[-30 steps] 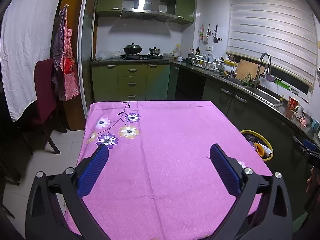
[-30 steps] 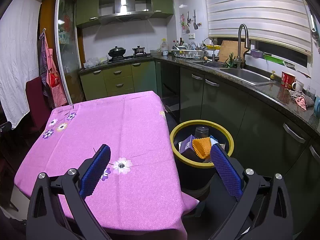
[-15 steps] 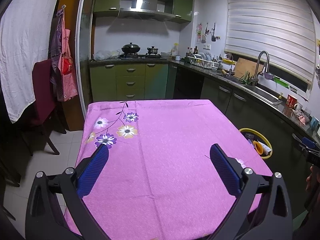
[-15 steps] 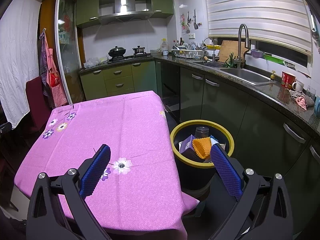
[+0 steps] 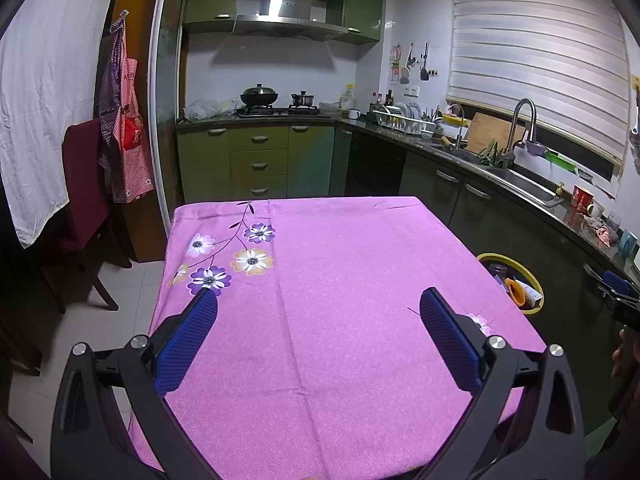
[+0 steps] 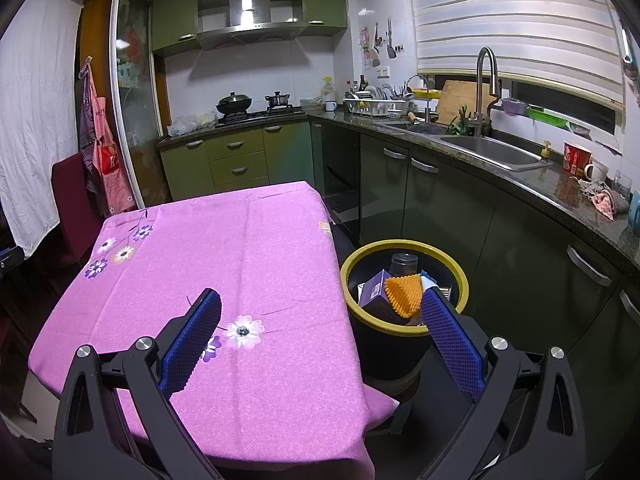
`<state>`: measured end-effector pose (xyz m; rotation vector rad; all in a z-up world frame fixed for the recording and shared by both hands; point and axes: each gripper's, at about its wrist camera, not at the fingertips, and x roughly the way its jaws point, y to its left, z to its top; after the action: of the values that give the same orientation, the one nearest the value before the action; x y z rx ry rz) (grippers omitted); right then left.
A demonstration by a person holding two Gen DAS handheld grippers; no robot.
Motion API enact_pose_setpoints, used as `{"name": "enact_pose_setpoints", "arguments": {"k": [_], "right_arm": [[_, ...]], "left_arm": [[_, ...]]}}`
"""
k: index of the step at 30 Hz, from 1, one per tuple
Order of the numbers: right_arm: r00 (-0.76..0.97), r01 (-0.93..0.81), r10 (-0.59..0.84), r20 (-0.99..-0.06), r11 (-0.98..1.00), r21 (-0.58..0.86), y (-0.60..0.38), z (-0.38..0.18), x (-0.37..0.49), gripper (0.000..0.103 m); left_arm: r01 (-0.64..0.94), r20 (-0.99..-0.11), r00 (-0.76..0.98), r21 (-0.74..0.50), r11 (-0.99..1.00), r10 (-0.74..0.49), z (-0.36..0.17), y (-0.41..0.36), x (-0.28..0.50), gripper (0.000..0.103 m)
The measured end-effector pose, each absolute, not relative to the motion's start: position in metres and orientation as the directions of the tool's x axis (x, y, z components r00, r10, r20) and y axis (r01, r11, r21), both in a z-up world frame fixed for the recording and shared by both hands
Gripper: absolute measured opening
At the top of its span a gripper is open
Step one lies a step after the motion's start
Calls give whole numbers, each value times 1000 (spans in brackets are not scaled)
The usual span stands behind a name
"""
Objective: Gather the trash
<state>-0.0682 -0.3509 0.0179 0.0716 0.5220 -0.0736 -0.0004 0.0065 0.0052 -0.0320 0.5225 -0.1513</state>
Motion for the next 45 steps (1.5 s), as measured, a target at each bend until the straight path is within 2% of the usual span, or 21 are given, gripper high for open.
{"name": "enact_pose_setpoints", "arguments": {"k": [45], "right_arm": [[862, 87, -50, -504, 995, 50, -348, 15, -64, 98]], "left_arm": [[161, -515, 840, -66, 985, -172, 0, -2, 0, 97]]}}
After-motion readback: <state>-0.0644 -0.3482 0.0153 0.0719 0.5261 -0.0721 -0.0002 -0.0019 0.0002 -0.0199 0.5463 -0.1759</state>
